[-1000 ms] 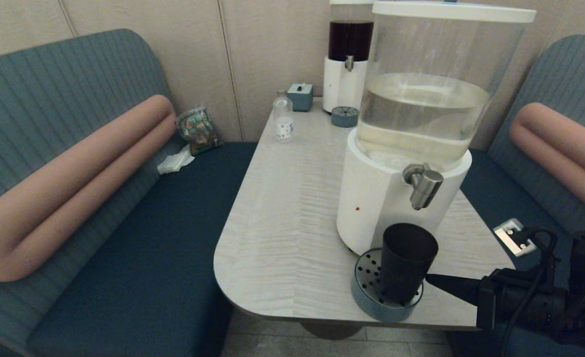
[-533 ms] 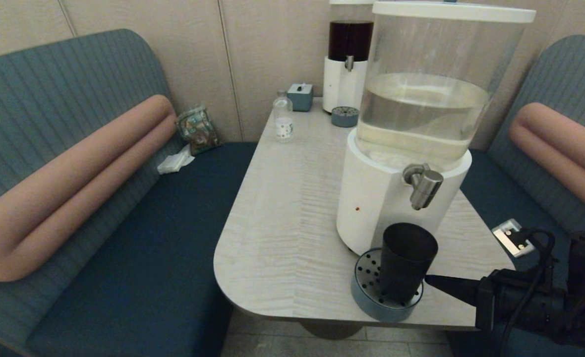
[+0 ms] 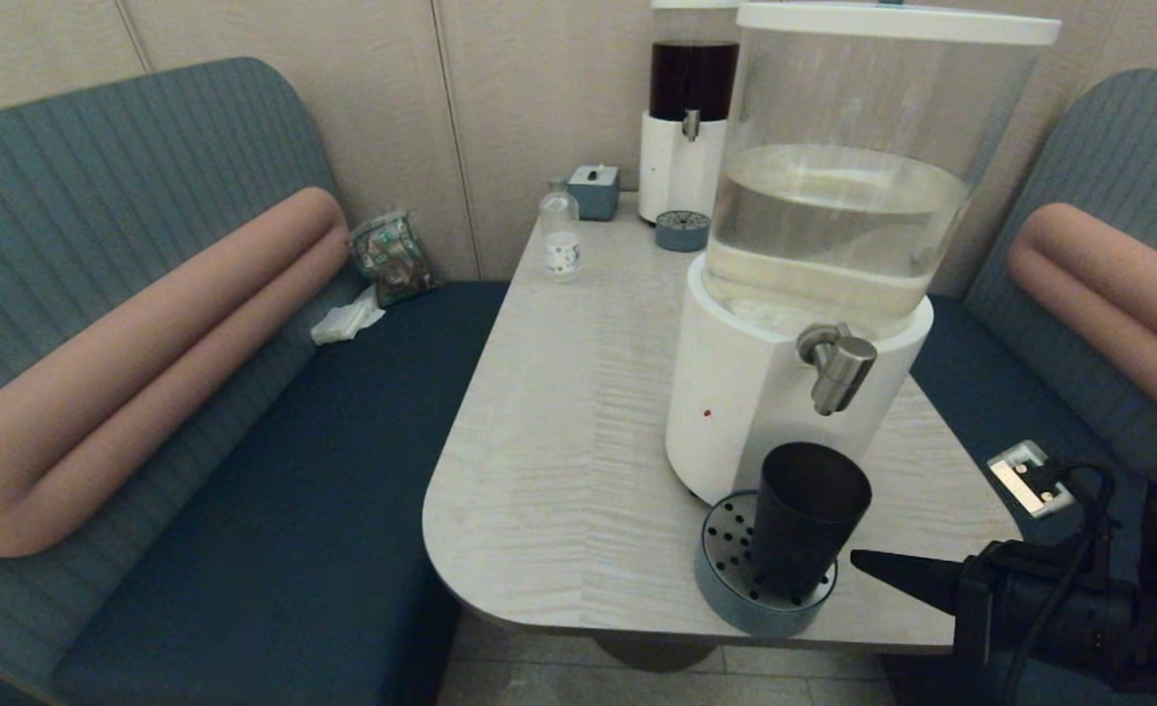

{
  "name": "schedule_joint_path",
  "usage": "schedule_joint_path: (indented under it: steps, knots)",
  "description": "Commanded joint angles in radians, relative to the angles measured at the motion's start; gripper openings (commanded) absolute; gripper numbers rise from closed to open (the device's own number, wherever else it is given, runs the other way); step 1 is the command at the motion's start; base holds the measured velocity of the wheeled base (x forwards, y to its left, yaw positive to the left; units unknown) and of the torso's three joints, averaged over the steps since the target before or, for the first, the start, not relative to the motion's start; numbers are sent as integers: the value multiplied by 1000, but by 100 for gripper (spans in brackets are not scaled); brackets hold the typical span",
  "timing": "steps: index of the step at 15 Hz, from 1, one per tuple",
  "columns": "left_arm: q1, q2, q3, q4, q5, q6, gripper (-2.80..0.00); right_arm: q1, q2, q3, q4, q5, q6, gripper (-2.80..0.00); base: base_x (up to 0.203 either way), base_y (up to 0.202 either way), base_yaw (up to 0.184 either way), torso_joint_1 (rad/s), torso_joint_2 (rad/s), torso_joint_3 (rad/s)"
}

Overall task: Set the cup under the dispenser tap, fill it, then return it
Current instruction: Turn on the faucet

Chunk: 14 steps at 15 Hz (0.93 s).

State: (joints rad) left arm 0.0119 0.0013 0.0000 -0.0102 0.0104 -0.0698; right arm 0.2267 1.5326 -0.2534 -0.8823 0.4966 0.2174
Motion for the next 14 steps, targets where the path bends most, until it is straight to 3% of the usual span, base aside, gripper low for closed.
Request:
schedule_joint_path:
  steps: [1,5,8,11,14]
  knots:
    - [0,0,0,-1,0,-1,-280,-12,-49,13,-4,3,2,-280,0,0,0,0,0,0]
    - [0,0,0,-1,0,-1,-280,-38,-146,62,-2,0,10,-280,0,0,0,0,0,0]
    - [0,0,0,-1,0,-1,-280,-61,-267,54,29,-19,71,-280,0,0,0,0,0,0]
    - [0,0,0,-1,0,-1,-280,-70,-443,-82,312,-69,99,-280,0,0,0,0,0,0]
    - [0,0,0,-1,0,-1,-280,-65,-535,-354,664,-90,133,-280,0,0,0,0,0,0]
